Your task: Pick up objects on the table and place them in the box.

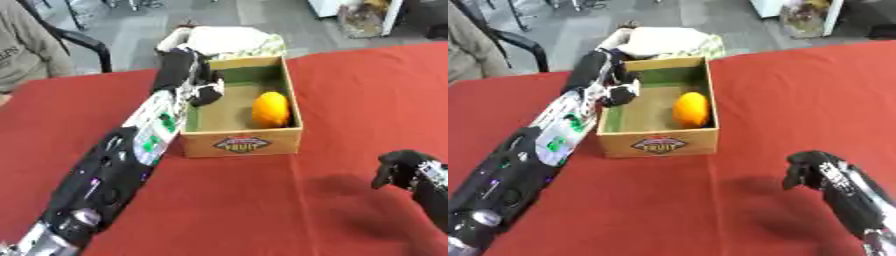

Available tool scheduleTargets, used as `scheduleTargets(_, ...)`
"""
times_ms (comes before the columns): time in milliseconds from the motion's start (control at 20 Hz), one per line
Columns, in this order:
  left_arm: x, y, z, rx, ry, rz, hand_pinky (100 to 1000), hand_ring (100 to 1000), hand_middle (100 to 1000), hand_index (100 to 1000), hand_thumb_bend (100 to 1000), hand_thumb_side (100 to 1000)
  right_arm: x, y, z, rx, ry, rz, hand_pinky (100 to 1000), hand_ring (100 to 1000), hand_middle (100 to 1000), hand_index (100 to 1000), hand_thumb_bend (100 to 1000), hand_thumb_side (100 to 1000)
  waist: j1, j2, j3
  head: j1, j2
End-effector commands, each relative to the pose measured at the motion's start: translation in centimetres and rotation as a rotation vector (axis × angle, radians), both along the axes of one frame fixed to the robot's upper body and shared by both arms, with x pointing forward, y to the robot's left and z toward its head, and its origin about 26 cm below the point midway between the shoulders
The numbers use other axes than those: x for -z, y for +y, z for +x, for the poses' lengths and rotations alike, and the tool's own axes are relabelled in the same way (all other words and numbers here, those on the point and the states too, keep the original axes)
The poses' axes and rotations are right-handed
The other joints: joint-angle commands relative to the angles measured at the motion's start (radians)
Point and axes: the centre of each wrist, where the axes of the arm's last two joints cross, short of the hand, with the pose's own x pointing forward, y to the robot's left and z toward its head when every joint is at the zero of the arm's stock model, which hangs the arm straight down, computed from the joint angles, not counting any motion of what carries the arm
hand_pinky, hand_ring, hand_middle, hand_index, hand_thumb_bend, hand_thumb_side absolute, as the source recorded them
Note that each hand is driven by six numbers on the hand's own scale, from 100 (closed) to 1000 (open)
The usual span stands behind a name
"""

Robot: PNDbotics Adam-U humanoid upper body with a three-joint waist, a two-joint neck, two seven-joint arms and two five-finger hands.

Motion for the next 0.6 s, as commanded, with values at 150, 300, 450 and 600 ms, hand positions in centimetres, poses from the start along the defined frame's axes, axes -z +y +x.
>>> scheduleTargets(150,-2.2,3.5,-3.4,-0.035,-0.147,-0.216,514,484,458,544,100,514,-1.0,-0.3,0.0,0.010,-0.034,-0.002,569,545,521,686,100,735,-0.007,-0.013,0.008,-0.008,-0.008)
scheduleTargets(300,-1.5,4.8,-5.1,-0.041,-0.178,-0.321,526,499,475,552,100,617,-1.0,-0.3,0.0,0.012,-0.034,-0.003,569,545,521,685,100,735,-0.009,-0.011,0.015,-0.007,-0.008)
scheduleTargets(450,-0.5,5.6,-6.4,-0.040,-0.189,-0.411,532,509,485,555,100,683,-1.0,-0.4,0.0,0.014,-0.037,-0.001,569,545,520,685,100,732,-0.011,-0.012,0.019,-0.012,-0.006)
scheduleTargets(600,0.3,6.1,-7.1,-0.035,-0.197,-0.495,533,513,489,554,100,732,-0.9,-0.4,-0.1,0.017,-0.035,0.000,569,545,520,685,100,733,-0.014,-0.014,0.025,-0.010,-0.006)
